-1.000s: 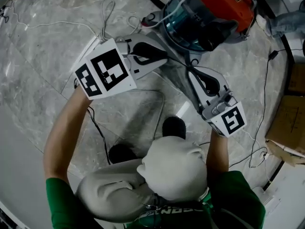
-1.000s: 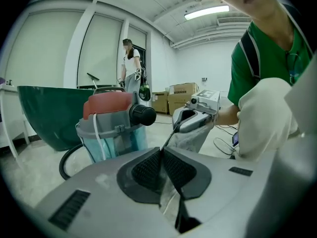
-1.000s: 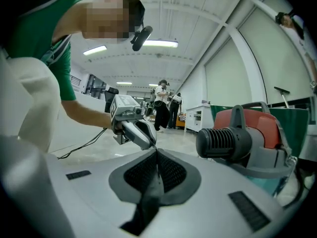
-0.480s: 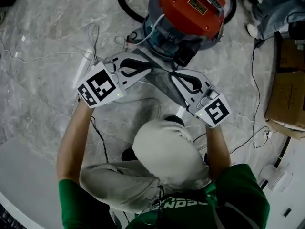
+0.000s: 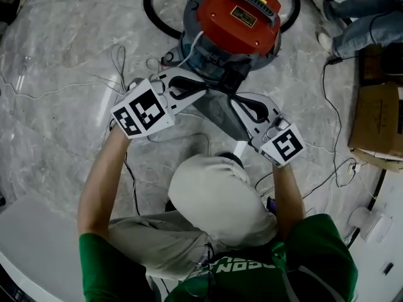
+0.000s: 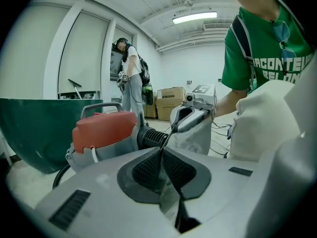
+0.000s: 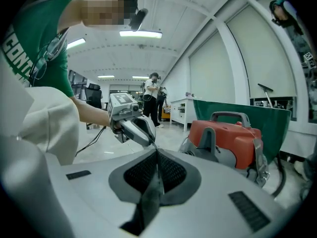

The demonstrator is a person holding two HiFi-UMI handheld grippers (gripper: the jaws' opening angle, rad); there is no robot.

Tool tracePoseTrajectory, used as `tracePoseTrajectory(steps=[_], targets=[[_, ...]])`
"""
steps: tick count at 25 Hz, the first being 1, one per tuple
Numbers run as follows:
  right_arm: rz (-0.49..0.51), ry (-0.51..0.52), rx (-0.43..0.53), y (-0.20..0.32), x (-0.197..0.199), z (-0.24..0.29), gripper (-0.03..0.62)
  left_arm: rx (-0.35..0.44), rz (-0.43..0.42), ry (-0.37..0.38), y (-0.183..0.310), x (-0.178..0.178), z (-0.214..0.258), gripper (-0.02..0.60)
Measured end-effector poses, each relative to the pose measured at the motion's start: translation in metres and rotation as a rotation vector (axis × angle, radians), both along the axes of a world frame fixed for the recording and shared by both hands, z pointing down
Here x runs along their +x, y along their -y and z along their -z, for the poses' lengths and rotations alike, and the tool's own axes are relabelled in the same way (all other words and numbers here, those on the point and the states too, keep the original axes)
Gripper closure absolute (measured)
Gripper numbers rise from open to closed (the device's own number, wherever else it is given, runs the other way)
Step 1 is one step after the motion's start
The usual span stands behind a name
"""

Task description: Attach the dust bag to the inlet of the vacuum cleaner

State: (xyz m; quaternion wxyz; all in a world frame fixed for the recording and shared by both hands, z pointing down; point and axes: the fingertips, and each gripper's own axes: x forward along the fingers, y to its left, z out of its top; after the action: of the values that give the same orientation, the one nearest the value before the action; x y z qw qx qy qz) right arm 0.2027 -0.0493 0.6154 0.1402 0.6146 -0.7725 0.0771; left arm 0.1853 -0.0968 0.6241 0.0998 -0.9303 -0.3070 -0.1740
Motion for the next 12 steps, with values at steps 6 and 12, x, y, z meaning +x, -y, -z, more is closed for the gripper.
tracePoseTrajectory(steps=[6, 12], targets=[[-0.017, 0.001, 0.009, -0.003, 0.012, 0.002, 0.580, 0.018, -0.016, 0.003, -0.003, 0.012, 0.003, 0.560], [-0.019, 0.000, 0.012, -0.005, 0.023, 0.003, 0.580, 0.042, -0.009, 0.000, -0.003, 0.026, 0.005, 0.559]])
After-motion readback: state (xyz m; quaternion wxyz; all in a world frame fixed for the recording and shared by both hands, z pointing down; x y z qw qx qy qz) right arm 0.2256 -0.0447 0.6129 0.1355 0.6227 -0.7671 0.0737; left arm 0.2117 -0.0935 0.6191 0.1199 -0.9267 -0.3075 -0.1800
